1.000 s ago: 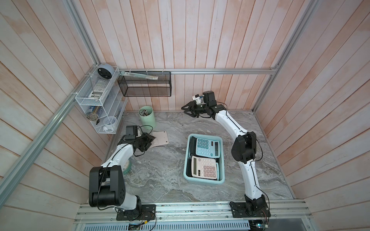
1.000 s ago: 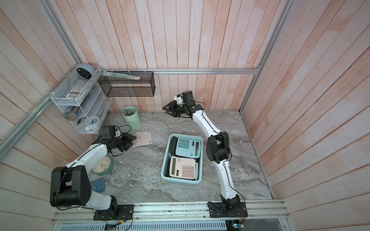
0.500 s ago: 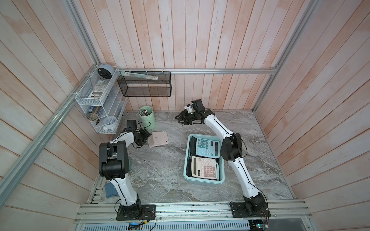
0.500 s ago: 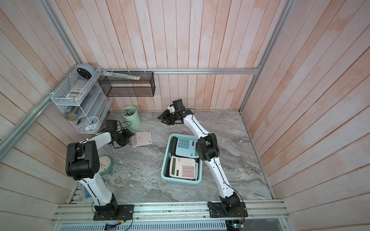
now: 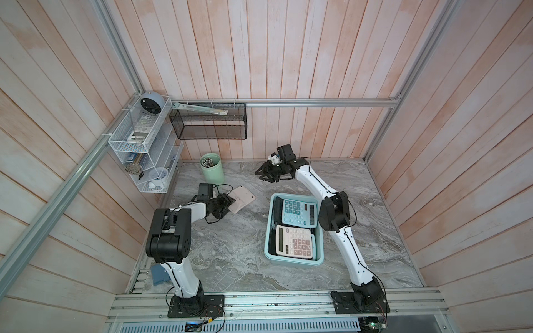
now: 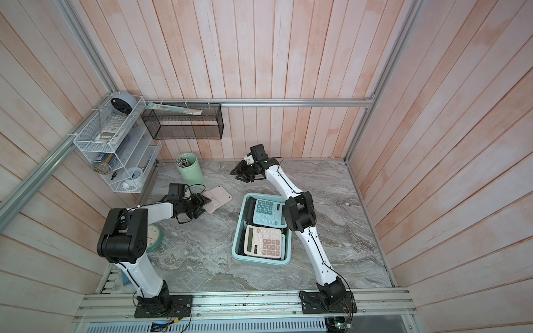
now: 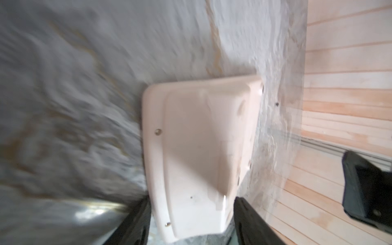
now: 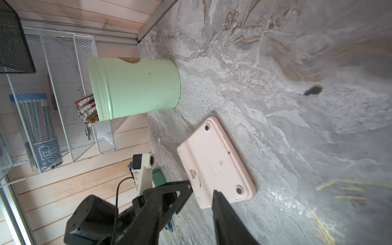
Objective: Put the calculator in the storage box
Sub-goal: Pick up the calculator at the center of the board.
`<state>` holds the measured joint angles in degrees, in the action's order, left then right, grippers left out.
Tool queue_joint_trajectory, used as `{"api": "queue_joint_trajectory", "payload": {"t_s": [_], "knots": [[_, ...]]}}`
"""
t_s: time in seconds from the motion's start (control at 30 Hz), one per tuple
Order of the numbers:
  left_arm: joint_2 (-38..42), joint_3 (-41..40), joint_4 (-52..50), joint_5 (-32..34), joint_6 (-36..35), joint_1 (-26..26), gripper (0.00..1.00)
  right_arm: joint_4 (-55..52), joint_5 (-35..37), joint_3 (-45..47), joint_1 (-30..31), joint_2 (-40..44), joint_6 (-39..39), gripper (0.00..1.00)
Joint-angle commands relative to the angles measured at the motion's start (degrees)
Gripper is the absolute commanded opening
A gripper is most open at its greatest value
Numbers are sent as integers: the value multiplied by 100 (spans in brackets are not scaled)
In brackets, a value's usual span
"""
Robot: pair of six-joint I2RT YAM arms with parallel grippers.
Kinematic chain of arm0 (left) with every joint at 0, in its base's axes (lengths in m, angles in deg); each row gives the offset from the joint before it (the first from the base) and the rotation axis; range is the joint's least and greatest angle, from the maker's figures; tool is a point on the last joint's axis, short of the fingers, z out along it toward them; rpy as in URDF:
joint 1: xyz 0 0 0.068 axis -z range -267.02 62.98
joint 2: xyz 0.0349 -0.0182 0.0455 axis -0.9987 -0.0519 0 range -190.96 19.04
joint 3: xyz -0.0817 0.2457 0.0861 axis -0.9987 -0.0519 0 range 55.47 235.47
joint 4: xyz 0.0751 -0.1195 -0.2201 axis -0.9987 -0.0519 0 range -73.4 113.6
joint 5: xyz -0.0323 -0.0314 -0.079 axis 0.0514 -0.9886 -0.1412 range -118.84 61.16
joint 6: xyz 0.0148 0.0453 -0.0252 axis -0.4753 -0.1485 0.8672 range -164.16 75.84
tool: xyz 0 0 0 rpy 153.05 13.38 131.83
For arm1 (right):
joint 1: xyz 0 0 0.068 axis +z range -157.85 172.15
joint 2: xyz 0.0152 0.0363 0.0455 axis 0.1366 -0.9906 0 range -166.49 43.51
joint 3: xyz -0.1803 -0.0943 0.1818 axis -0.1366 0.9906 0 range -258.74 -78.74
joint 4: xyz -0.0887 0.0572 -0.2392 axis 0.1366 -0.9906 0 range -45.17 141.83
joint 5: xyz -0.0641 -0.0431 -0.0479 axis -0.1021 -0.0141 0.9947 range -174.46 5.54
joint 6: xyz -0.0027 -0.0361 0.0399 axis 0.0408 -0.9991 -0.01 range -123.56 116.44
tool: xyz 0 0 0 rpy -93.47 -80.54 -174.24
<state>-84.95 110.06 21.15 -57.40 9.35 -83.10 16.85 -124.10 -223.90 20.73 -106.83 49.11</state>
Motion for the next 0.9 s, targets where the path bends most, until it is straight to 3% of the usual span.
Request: {"api": "queue_joint_trajectory", "payload": {"t_s": [0.0, 0.17, 0.4, 0.63, 0.87], "knots": [[440, 22, 288, -282, 409, 310, 61, -195, 166, 35, -71, 65, -54, 46], [947, 627, -1327, 249, -565, -29, 64, -245, 152, 44, -99, 59, -45, 46], [-253, 2249, -2558, 496, -1867, -296, 66, -422, 3, 111, -89, -17, -45, 46], [-1405, 3317, -3196, 201, -2380, -134, 67, -740, -154, 124, -98, -57, -122, 46], [-1757, 3251, -2787, -741, -2192, 0, 67, -1340, -347, 176, -155, -74, -387, 50]]}}
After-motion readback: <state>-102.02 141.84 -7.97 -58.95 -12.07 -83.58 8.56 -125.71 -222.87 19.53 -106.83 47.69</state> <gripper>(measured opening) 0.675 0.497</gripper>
